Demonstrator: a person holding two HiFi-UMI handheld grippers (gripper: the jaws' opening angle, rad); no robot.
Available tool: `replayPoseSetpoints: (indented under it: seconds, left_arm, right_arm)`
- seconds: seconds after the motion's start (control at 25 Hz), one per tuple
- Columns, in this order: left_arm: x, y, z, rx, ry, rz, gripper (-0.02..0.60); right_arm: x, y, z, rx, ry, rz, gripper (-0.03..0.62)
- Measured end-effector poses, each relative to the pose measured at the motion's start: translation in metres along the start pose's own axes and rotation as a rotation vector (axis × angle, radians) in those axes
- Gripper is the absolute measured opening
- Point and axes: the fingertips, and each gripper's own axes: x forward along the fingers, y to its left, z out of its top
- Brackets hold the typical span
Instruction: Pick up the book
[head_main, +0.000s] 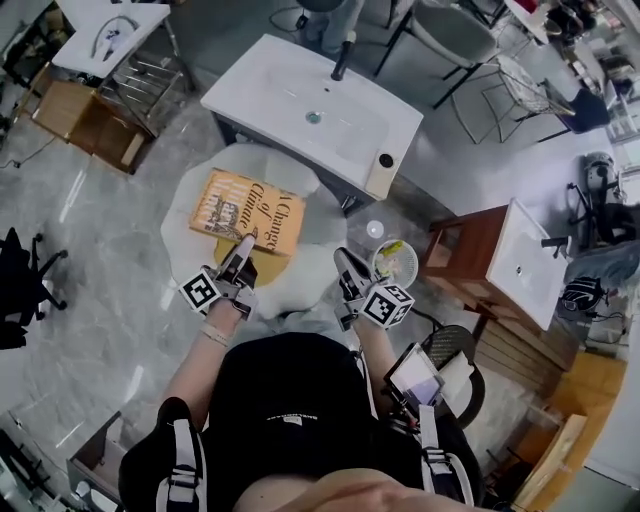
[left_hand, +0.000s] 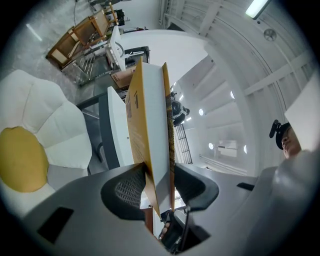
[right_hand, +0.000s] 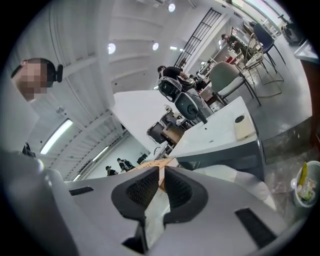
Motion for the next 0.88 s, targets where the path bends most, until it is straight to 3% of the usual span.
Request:
replayPoseSetpoints:
  seconds: [0.44,0.88]
  left_arm:
    - [-0.011,-0.056,-0.004,0.003,-0.022,-0.058,0.183]
    - [-0.025,-0.085,0.033,0.060,-0.028,-0.123,0.183]
  right_arm:
    - [0.005,0.027,0.017,-0.001,-0.015,0.032,0.049]
    - [0.043,0.064,0.034,-0.022,-0.039,0.091,0.049]
